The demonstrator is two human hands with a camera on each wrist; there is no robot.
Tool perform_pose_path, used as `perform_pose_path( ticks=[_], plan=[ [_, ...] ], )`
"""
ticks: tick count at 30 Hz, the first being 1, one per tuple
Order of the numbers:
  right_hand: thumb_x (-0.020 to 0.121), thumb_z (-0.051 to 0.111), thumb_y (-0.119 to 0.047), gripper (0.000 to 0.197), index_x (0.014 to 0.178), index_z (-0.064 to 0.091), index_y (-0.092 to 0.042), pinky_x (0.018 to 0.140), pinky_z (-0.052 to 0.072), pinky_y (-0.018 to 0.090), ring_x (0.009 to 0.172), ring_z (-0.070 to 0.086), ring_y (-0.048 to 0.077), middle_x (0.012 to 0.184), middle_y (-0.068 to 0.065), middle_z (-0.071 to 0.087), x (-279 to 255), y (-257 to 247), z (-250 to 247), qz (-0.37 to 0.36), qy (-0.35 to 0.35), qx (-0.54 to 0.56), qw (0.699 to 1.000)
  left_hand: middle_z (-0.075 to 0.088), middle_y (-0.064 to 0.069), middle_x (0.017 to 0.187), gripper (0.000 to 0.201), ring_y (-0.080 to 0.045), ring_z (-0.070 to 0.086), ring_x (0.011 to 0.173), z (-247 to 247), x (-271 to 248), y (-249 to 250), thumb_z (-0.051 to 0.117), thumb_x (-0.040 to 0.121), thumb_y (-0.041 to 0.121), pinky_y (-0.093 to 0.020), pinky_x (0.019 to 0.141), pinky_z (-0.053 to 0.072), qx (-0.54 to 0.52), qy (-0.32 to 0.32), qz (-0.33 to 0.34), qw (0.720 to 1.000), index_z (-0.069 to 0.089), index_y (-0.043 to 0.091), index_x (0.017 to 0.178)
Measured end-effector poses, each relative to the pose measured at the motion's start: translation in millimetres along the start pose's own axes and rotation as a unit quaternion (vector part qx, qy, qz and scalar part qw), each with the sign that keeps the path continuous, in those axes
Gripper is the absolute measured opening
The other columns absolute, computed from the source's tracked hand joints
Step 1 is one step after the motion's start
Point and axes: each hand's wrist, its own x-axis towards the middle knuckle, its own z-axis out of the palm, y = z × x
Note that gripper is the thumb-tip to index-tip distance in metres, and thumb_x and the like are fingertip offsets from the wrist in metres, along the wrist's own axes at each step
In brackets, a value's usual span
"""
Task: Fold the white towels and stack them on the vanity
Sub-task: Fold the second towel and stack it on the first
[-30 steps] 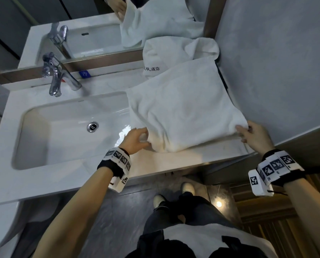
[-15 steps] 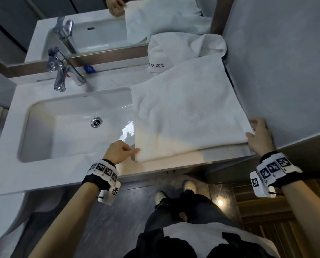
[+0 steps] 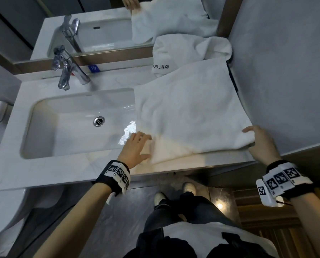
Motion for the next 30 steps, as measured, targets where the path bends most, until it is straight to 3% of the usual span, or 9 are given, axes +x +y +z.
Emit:
perform_pose_path(
  ticks=[3,7,10,13,15,19,22,26,30],
  plan=[
    [0.08,0.054,0.014,0.036,0.112,0.061,0.0,0.089,0.042,0.036,0.106,0.055,0.038,0.113,0.025,0.059,1,-5,-1,-0.042,0.035,0.014,0.998,0.044,0.006,0.13,0.062,-0.016,0.036,0.124,4,-5,-9,0.063,0.072,0.06,-0.035,0.102,0.031,0.04,-0.066,0.075,0.994,0.049,0.026,0.122],
    [0.085,0.061,-0.003,0.022,0.107,0.065,0.0,0.083,0.039,0.032,0.098,0.053,0.038,0.11,0.027,0.05,13,-14,-8,-0.061,0.12,0.034,0.99,0.055,-0.003,0.122,0.041,-0.024,0.048,0.117,8,-3,-14,0.066,0.075,0.021,-0.036,0.098,0.039,0.058,-0.035,0.099,0.993,0.056,0.014,0.113],
    [0.084,0.067,-0.017,0.022,0.102,0.063,-0.006,0.089,0.041,0.032,0.105,0.053,0.031,0.118,0.02,0.05,26,-21,-11,-0.073,0.157,0.117,0.978,0.066,-0.003,0.091,0.013,-0.022,0.06,0.085,-2,4,-19,0.061,0.085,0.011,-0.03,0.076,0.048,-0.109,0.059,-0.006,0.992,0.062,0.01,0.098],
    [0.082,0.058,-0.049,0.024,0.097,0.056,-0.031,0.082,0.049,0.039,0.097,0.059,0.024,0.106,0.005,0.063,43,-32,-15,-0.02,0.136,0.211,0.968,0.056,0.004,0.072,0.013,-0.012,0.051,0.068,-23,21,-27,0.051,0.089,0.0,-0.008,0.058,0.041,-0.331,0.152,-0.152,0.919,0.056,0.012,0.089],
    [0.08,0.051,-0.058,0.033,0.092,0.053,-0.026,0.081,0.051,0.046,0.094,0.061,0.03,0.101,0.012,0.065,59,-40,-19,-0.01,0.155,0.225,0.962,0.054,0.004,0.074,0.015,-0.01,0.049,0.069,-40,35,-31,0.047,0.09,-0.001,-0.012,0.062,0.041,-0.437,0.196,-0.19,0.857,0.052,0.012,0.087],
    [0.085,0.048,-0.05,0.034,0.095,0.05,-0.017,0.078,0.048,0.039,0.09,0.058,0.029,0.099,0.016,0.062,95,-62,-25,-0.043,0.194,0.228,0.953,0.055,0.003,0.083,0.005,-0.007,0.05,0.075,-63,64,-29,0.042,0.098,0.015,-0.022,0.067,0.041,-0.517,0.229,-0.197,0.801,0.046,0.011,0.098],
    [0.091,0.05,-0.037,0.031,0.1,0.05,-0.008,0.065,0.036,0.023,0.082,0.051,0.017,0.091,0.007,0.056,120,-78,-28,-0.063,0.204,0.268,0.939,0.052,0.006,0.083,0.01,-0.004,0.049,0.073,-73,87,-28,0.037,0.1,0.023,-0.01,0.062,0.043,-0.49,0.268,-0.191,0.807,0.039,0.013,0.102],
    [0.097,0.048,-0.029,0.03,0.103,0.05,0.001,0.063,0.033,0.019,0.084,0.045,0.015,0.092,0.008,0.051,148,-95,-32,-0.081,0.211,0.278,0.934,0.049,0.006,0.077,0.009,-0.004,0.048,0.069,-80,116,-31,0.033,0.101,0.021,-0.007,0.06,0.04,-0.443,0.307,-0.197,0.819,0.036,0.013,0.102],
    [0.098,0.045,-0.025,0.033,0.11,0.05,0.006,0.069,0.029,0.017,0.098,0.054,0.028,0.109,0.021,0.059,177,-105,-31,-0.079,0.207,0.248,0.943,0.045,0.007,0.07,0.006,-0.006,0.043,0.062,-83,143,-41,0.035,0.1,0.019,-0.02,0.059,0.035,-0.391,0.326,-0.223,0.832,0.037,0.014,0.099]
  ],
)
